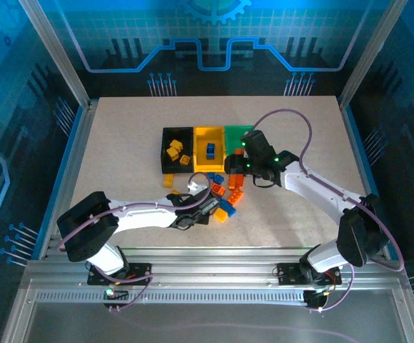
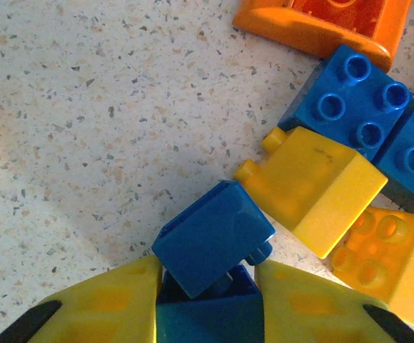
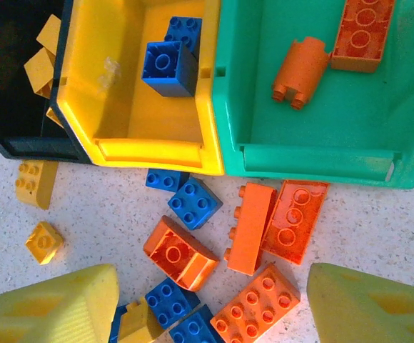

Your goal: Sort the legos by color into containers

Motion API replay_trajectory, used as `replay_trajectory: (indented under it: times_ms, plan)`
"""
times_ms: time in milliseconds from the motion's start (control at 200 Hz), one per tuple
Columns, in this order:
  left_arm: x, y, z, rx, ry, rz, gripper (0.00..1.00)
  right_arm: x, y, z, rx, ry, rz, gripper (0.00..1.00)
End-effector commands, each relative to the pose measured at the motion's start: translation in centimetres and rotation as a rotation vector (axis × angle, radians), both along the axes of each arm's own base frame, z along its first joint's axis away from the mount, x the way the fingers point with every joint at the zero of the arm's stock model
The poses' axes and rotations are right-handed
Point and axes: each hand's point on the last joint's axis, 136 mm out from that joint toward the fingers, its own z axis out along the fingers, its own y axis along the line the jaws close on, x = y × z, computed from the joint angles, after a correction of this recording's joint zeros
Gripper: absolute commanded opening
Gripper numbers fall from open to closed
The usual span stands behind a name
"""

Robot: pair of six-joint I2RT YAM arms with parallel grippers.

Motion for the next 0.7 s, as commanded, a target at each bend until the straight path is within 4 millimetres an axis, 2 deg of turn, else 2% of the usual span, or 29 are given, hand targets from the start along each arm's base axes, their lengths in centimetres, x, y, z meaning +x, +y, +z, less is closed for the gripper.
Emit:
replay_trajectory:
  times_ms: [0, 150, 275, 365, 485, 585, 695]
  plan:
    - [-0.7, 0.6, 1.1, -0.008, 0.007, 0.027, 0.29, 0.1, -0.5, 0.6, 0.026, -0.011, -0.026, 0.72]
    - [-0.9, 0.7, 4.9, -0.104, -0.041, 0.041, 0.29, 0.1, -1.0, 0.8, 0.038, -0.019, -0.036, 0.72]
    - [0.8, 0.3, 9.0, -0.165, -0.112, 0.037, 0.3, -0.1, -1.6, 0.6, 0.043, -0.016, -0.05, 0.72]
    - [3.7, 0.3, 10.6, -0.183, -0.141, 0.058, 0.29, -0.3, -2.3, 0.2, 0.048, -0.009, -0.071, 0.72]
    - [8.7, -0.3, 12.4, -0.185, -0.198, 0.077, 0.29, -0.8, -3.3, -0.4, 0.051, 0.012, -0.092, 0.72]
    - [12.7, -1.1, 12.7, -0.152, -0.22, 0.087, 0.29, -1.3, -3.8, -0.6, 0.048, 0.018, -0.101, 0.72]
    - [16.4, -1.3, 11.5, -0.116, -0.21, 0.117, 0.27, -1.8, -4.4, -0.4, 0.048, 0.015, -0.107, 0.72]
